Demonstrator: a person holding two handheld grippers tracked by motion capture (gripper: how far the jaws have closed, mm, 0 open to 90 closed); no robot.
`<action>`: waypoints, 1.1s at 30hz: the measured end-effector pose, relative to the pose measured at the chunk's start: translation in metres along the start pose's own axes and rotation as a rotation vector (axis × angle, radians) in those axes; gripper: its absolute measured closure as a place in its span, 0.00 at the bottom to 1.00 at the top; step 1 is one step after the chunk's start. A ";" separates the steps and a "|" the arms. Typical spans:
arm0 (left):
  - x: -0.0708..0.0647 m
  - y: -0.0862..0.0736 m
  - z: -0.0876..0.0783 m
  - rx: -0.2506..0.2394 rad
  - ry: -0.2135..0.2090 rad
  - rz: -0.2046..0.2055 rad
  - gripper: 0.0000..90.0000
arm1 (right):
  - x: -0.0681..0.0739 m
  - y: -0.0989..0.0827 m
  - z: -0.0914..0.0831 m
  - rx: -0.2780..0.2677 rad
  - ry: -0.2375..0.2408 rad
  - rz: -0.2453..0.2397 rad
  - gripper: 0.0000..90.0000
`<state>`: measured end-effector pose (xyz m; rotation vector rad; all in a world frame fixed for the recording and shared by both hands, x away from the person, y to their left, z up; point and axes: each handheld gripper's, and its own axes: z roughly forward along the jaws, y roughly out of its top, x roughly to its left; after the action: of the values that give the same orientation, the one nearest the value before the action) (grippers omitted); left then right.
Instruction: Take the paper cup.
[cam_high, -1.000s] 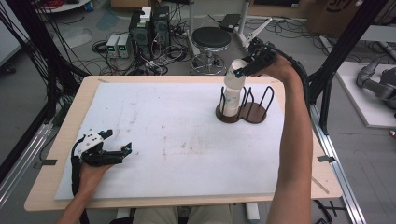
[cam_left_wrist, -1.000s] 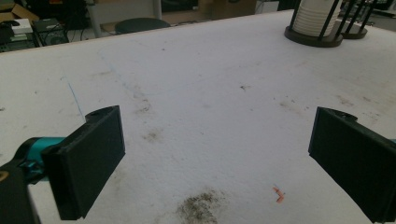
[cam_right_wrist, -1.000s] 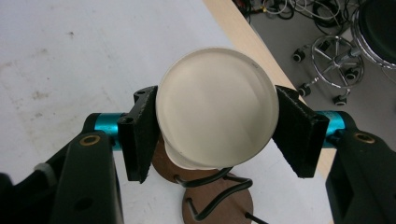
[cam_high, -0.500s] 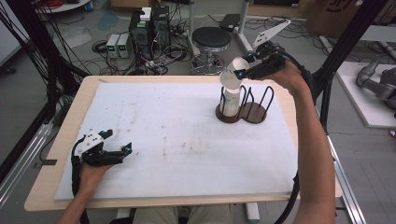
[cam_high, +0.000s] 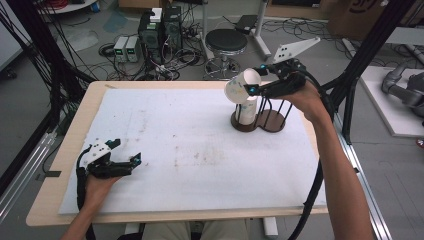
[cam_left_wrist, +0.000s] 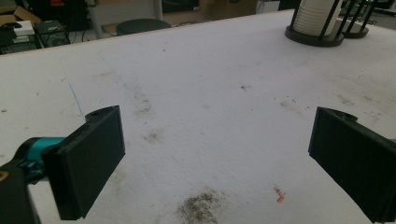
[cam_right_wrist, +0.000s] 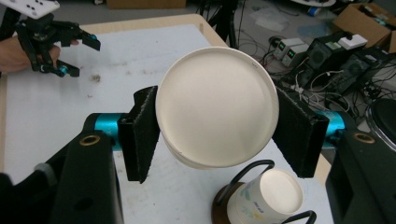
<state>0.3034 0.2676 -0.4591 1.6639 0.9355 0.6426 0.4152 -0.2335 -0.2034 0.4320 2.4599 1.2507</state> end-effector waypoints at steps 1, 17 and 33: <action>0.000 0.000 0.000 0.000 0.000 -0.001 0.04 | 0.003 0.000 -0.001 -0.012 -0.002 0.004 0.41; 0.000 0.000 0.000 -0.004 -0.002 -0.003 0.04 | 0.041 -0.014 -0.012 -0.143 0.015 0.037 0.41; 0.000 -0.001 -0.001 -0.014 -0.016 0.006 0.04 | 0.067 -0.038 0.017 -0.221 0.102 0.060 0.41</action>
<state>0.3023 0.2686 -0.4592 1.6576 0.9122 0.6375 0.3585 -0.2156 -0.2551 0.3937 2.3694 1.5857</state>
